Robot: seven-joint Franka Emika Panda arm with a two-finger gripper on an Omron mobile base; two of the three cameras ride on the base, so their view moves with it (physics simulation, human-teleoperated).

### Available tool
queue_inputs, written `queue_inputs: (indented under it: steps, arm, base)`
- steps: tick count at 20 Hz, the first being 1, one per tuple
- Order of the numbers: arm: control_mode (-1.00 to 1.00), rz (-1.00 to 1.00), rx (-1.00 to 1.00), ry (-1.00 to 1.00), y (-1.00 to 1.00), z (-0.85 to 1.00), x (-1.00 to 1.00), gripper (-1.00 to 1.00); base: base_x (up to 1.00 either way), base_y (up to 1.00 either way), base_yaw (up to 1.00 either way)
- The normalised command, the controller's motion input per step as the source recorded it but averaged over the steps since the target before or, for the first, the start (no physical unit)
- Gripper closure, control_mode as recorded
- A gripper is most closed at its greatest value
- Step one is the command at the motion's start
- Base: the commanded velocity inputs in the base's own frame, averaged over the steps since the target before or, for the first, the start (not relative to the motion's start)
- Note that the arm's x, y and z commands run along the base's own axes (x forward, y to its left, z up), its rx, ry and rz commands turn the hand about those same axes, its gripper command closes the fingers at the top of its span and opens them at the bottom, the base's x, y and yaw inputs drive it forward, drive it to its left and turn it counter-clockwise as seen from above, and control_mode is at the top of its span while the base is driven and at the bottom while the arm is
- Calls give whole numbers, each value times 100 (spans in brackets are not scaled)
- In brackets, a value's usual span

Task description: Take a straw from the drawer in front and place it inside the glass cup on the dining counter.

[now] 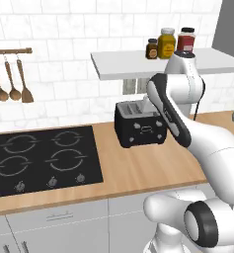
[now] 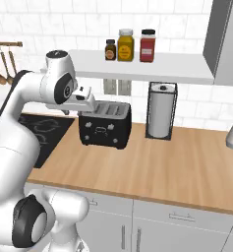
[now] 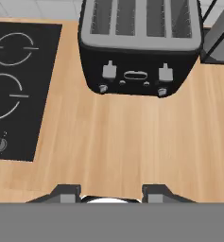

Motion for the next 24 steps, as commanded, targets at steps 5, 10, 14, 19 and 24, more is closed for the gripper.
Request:
queue_inputs:
  steps: [5,10,14,19,24]
  arm:
    - [100,0,0,0,0,0,-1,-100]
    - [100,0,0,0,0,0,0,-100]
    - [100,0,0,0,0,0,0,-100]
    - [100,0,0,0,0,0,0,-100]
    - [100,0,0,0,0,0,0,-100]
  base:
    - [-49,1,0]
    - [-100,-19,0]
    - [-20,-63,22]
    - [20,-72,54]
    - [26,-53,63]
